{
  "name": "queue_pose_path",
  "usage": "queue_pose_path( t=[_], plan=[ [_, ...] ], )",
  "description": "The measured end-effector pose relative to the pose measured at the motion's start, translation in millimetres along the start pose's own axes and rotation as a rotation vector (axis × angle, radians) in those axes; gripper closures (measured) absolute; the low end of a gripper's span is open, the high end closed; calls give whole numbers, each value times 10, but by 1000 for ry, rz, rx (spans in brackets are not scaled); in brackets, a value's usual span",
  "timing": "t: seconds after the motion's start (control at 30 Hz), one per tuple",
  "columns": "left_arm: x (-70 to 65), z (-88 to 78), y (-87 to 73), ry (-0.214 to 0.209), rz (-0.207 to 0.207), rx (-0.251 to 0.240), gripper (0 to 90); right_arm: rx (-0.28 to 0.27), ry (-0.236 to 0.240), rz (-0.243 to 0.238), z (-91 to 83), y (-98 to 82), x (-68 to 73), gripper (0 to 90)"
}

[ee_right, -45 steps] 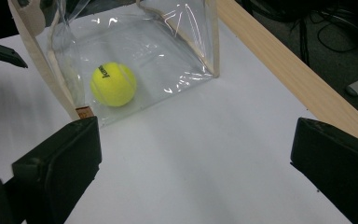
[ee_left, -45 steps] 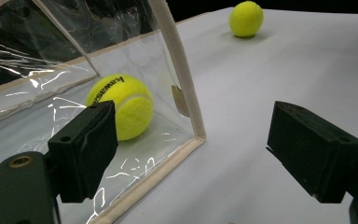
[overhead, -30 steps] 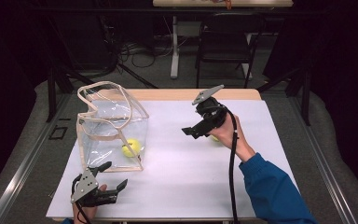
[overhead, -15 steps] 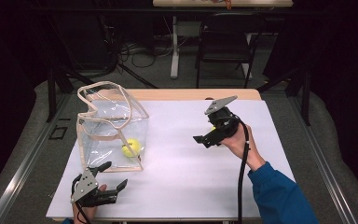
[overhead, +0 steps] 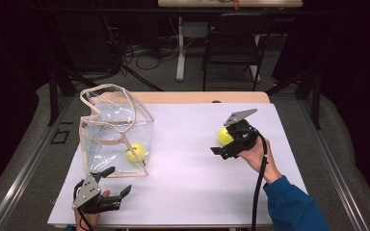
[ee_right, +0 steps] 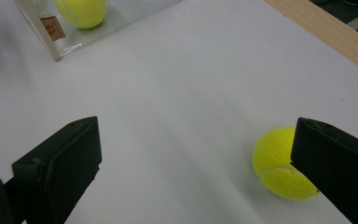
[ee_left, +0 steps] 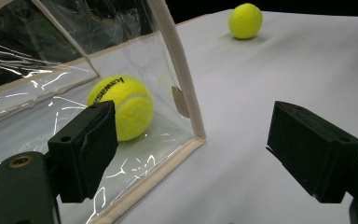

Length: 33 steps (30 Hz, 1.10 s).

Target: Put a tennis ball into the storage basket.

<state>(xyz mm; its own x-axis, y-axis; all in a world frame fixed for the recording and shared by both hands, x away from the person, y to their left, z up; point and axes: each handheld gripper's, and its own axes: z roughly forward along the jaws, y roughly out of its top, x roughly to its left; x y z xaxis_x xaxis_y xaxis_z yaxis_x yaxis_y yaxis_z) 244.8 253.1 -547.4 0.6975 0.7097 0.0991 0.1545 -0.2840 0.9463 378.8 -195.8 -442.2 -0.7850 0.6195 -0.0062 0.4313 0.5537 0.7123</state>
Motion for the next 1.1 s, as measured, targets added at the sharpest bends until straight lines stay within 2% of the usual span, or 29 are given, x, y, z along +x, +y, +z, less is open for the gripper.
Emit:
queue_pose_path(
  t=[0.4,0.63,0.83,1.1],
  plan=[
    [21,25,-5,-12,-1,1,159,10,-25,53,7,-263,-44,2],
    [-4,-6,-3,-1,-1,1,159,9,-39,48,-11,-330,-40,1],
    [-6,9,-7,0,0,7,159,9,-45,67,22,-400,-100,0],
    [-9,0,-8,-2,1,6,159,44,-87,55,59,-433,-140,2]
  ],
)
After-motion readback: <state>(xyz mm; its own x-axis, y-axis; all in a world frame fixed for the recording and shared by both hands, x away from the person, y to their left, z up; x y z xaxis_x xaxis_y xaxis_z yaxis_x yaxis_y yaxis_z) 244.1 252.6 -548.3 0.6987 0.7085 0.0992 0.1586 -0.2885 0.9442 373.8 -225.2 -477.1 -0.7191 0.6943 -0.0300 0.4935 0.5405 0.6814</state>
